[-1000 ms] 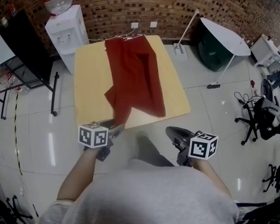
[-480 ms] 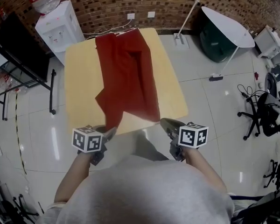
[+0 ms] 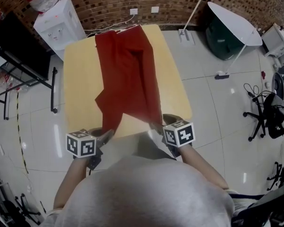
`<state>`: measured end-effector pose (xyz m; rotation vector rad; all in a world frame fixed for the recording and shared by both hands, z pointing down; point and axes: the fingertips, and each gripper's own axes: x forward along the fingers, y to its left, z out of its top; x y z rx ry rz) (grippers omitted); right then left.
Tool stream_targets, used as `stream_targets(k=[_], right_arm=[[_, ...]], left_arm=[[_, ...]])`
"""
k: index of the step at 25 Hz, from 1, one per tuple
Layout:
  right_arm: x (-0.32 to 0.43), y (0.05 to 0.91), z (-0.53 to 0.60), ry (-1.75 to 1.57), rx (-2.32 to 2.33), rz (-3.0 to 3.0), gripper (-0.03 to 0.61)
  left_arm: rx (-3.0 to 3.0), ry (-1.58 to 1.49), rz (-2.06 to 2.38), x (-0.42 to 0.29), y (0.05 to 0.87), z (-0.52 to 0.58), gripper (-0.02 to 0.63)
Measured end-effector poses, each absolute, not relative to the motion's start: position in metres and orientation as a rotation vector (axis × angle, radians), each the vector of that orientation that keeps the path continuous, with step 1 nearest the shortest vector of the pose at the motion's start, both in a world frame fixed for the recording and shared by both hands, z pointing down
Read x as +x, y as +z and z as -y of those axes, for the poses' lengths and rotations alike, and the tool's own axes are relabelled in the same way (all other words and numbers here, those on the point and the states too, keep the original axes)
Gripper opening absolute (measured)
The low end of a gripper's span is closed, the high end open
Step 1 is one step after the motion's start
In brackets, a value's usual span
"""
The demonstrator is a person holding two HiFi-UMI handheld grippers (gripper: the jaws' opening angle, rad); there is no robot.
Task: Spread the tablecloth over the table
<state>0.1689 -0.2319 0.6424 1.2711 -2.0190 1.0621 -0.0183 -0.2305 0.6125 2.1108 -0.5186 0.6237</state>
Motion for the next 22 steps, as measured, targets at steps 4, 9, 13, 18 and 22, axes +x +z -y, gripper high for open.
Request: stream_targets(k=[4,9,13,18,22], right_arm=[[0.159,0.651,0.231,0.924,1.239,1.948,0.249],[0.165,0.655,0.231,0.766,1.339,1.883,0.201],[0.172,0.655,0.232,0.782,1.376,1.876,0.111],[0.175,0.656,0.233,0.892,1.353,1.896,0.031],[0.176,0.645,0.243,0.933,1.34,1.941,0.029]], left_arm=[[2.1,0.567,0.513,-0.022,0.607,0.232,0.009],[2.1,0.525,0.53,-0.026,0.602,0.23,0.009],[2.101,0.517,0.547,-0.03,0.599,0.23,0.009],[2.094,0.503,0.551,-0.031,0.594,0.235,0.009],[2.099,0.494,0.589,-0.038,0.59,0.249,0.009]])
